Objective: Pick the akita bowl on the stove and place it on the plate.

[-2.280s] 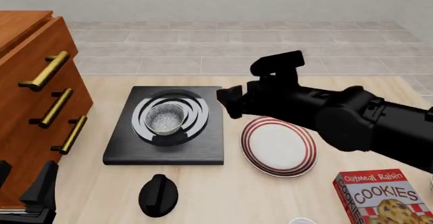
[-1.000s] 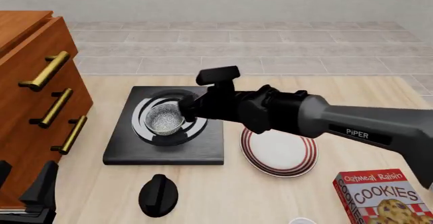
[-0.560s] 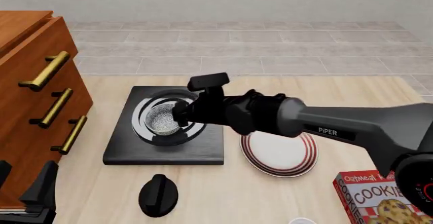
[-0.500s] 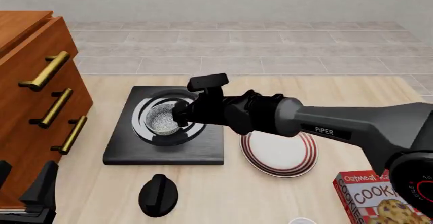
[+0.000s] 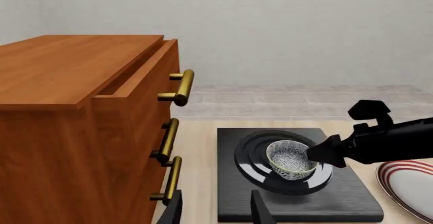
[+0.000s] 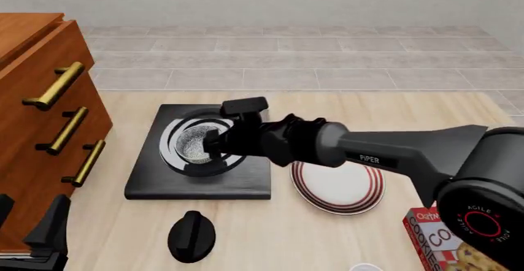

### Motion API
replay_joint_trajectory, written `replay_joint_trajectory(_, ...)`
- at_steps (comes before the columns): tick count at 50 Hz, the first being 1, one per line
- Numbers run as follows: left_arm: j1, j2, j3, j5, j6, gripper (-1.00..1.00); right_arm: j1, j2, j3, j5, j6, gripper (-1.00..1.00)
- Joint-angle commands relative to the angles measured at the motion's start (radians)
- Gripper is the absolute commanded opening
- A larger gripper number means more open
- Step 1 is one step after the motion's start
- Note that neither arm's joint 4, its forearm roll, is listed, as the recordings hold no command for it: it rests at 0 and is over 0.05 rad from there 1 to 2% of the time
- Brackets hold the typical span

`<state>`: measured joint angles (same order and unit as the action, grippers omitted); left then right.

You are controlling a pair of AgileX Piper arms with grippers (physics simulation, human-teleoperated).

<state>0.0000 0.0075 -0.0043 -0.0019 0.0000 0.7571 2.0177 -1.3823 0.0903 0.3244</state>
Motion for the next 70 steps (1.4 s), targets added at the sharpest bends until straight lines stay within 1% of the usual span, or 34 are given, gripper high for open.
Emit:
replay_joint_trajectory(1,0.000,0.000,0.000,0.000,0.000,1.00,0.005,0.023,-0.021,0.014,0.012,1.00)
replay_joint_trajectory(20,0.000,0.000,0.000,0.000,0.000,1.00,0.026,0.051,-0.047,0.033,0.014,1.00)
replay_joint_trajectory(22,0.000,0.000,0.000,0.000,0.000,1.00,0.031,0.051,-0.043,0.029,0.024,1.00)
replay_joint_trajectory(23,0.000,0.000,0.000,0.000,0.000,1.00,0.039,0.048,-0.034,0.021,0.038,1.00)
replay_joint_trajectory(24,0.000,0.000,0.000,0.000,0.000,1.00,0.040,0.048,-0.034,0.021,0.038,1.00)
replay_joint_trajectory(25,0.000,0.000,0.000,0.000,0.000,1.00,0.048,0.045,-0.025,0.014,0.052,1.00)
replay_joint_trajectory(35,0.000,0.000,0.000,0.000,0.000,1.00,0.041,0.062,-0.046,0.032,0.038,1.00)
replay_joint_trajectory(36,0.000,0.000,0.000,0.000,0.000,1.00,0.039,0.069,-0.060,0.044,0.026,1.00)
replay_joint_trajectory(38,0.000,0.000,0.000,0.000,0.000,1.00,0.039,0.074,-0.066,0.050,0.023,1.00)
replay_joint_trajectory(44,0.000,0.000,0.000,0.000,0.000,1.00,0.045,0.075,-0.066,0.052,0.029,1.00)
replay_joint_trajectory(49,0.000,0.000,0.000,0.000,0.000,1.00,0.037,0.083,-0.077,0.060,0.016,1.00)
replay_joint_trajectory(56,0.000,0.000,0.000,0.000,0.000,1.00,0.042,0.085,-0.081,0.066,0.016,1.00)
replay_joint_trajectory(62,0.000,0.000,0.000,0.000,0.000,1.00,0.034,0.091,-0.089,0.071,0.004,1.00)
replay_joint_trajectory(70,0.000,0.000,0.000,0.000,0.000,1.00,0.029,0.084,-0.084,0.060,0.003,1.00)
